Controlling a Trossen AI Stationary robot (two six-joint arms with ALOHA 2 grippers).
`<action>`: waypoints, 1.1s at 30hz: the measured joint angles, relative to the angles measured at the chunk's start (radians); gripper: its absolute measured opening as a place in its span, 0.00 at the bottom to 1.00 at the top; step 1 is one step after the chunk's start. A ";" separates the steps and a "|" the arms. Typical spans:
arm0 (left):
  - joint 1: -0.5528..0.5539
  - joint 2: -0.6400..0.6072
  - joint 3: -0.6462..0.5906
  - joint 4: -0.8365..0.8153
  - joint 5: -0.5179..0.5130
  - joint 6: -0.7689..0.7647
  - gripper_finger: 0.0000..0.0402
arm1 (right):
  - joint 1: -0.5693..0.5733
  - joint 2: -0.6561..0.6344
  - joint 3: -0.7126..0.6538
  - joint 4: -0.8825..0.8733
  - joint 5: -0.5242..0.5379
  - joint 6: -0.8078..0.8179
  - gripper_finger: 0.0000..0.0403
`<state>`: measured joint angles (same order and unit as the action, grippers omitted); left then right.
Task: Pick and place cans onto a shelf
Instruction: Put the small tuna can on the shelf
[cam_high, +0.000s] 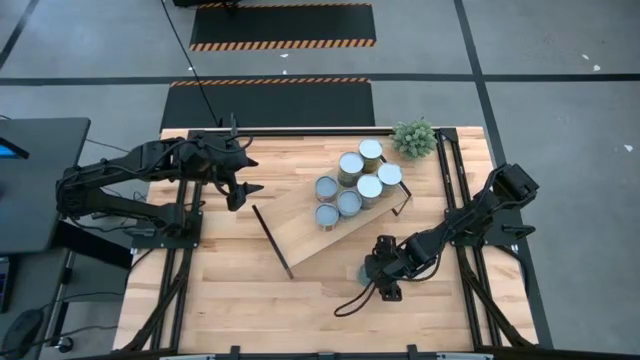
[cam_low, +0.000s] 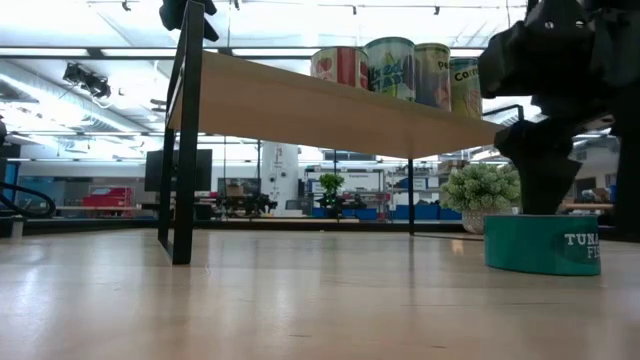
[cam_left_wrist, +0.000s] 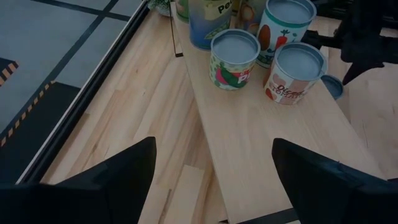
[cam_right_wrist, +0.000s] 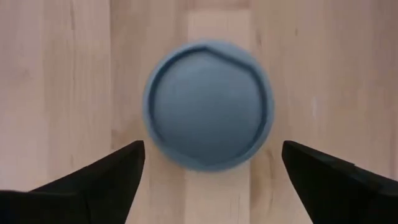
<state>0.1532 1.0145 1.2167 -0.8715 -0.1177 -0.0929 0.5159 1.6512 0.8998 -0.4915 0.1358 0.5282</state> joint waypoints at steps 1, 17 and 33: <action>0.000 0.000 0.000 0.000 0.000 0.000 0.81 | 0.000 0.000 -0.005 0.013 0.021 -0.003 0.96; 0.000 0.000 0.000 0.001 0.000 -0.008 0.81 | -0.039 0.001 -0.078 0.236 0.082 -0.182 0.91; 0.000 0.000 0.000 0.002 0.000 -0.006 0.81 | -0.089 0.001 -0.066 0.298 -0.010 -0.206 0.67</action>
<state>0.1532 1.0145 1.2167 -0.8700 -0.1181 -0.0992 0.4274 1.6520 0.8337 -0.1934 0.1257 0.3222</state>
